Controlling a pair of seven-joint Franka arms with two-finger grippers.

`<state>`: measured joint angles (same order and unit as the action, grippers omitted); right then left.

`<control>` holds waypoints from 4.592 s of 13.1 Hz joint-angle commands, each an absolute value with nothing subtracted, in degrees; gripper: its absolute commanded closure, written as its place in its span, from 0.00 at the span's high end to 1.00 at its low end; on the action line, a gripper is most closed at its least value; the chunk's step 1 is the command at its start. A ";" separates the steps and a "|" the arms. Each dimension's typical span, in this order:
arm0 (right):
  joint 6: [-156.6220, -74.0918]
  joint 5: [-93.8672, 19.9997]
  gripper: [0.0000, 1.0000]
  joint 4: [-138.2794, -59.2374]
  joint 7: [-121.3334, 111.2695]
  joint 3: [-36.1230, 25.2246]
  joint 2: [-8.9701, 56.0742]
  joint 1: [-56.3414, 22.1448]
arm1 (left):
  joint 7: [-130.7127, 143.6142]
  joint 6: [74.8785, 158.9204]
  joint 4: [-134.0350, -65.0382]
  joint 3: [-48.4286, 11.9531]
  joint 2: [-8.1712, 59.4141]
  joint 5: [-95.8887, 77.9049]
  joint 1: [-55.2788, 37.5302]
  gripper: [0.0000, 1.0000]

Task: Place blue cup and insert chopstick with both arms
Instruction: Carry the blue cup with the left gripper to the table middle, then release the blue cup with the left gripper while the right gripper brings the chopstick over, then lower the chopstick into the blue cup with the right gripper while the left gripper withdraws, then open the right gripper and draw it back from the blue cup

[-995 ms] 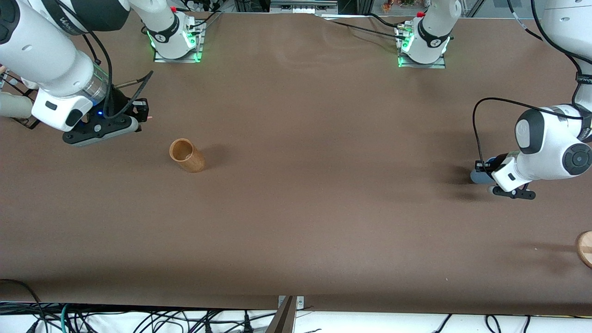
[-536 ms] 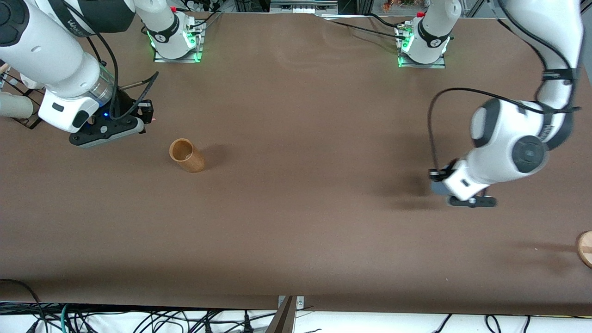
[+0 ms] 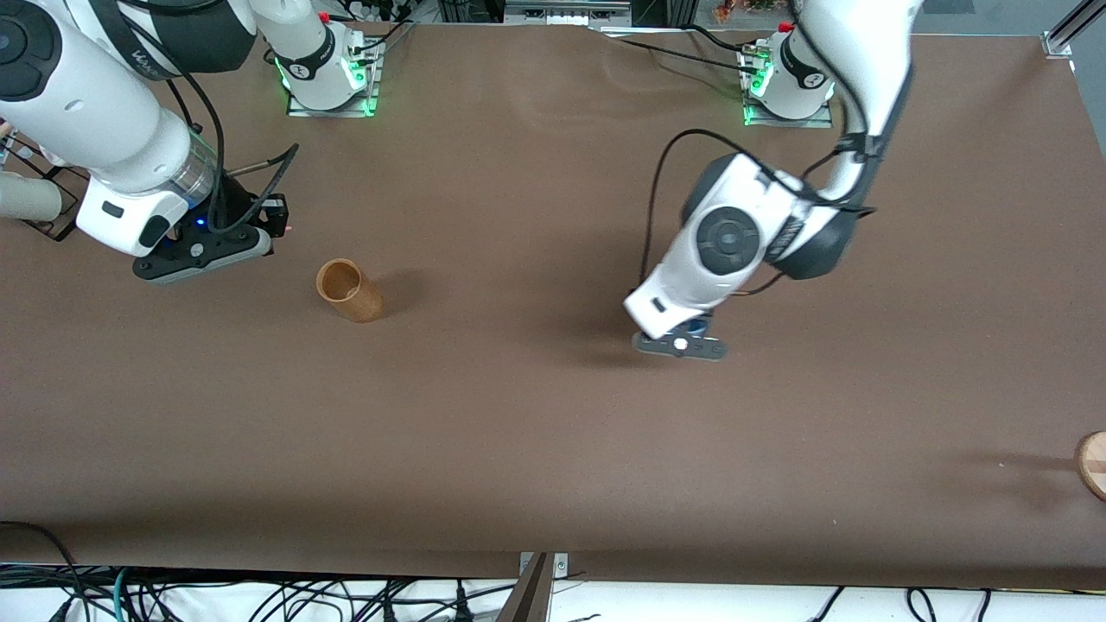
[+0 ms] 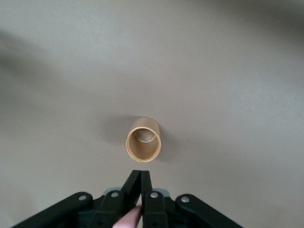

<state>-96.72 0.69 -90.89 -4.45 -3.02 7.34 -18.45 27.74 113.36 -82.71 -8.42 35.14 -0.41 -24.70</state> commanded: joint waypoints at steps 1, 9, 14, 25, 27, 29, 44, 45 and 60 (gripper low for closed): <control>-96.94 1.32 0.00 -90.44 -4.22 -2.90 7.38 -18.37 | 34.08 111.62 -72.52 -7.56 43.49 -0.97 -29.52 0.00; -97.29 1.32 0.00 -90.62 -4.04 -2.90 7.91 -18.46 | 47.02 112.24 -67.06 -7.73 52.56 -1.05 -34.89 0.00; -97.29 1.23 0.00 -90.70 -4.04 -2.90 7.91 -18.37 | 46.93 111.97 -66.97 -7.56 51.51 -3.16 -34.19 1.00; -105.54 -5.08 0.00 -90.35 7.27 -2.72 11.59 -24.86 | 40.73 94.76 -62.05 -7.29 38.08 -8.79 -24.54 1.00; -111.76 -5.54 0.00 -88.70 13.24 -2.72 16.06 -28.55 | 35.88 93.34 -65.45 -7.21 32.20 -9.40 -19.54 1.00; -114.16 -5.62 0.00 -83.17 19.39 -2.72 22.12 -31.71 | 31.76 91.77 -68.89 -7.21 26.48 -8.53 -14.79 1.00; -129.82 -4.57 0.00 -67.84 48.68 -3.08 41.66 -45.08 | 1.50 81.83 -84.64 -6.33 6.15 0.53 3.52 1.00; -129.81 -4.31 0.00 -68.37 48.78 -3.16 41.66 -45.87 | 1.15 83.39 -86.73 -6.07 5.20 0.18 3.52 1.00; -104.53 2.12 1.00 -67.50 42.67 -6.49 32.01 -41.93 | 0.18 88.59 -89.30 -6.33 5.71 -0.44 2.46 1.00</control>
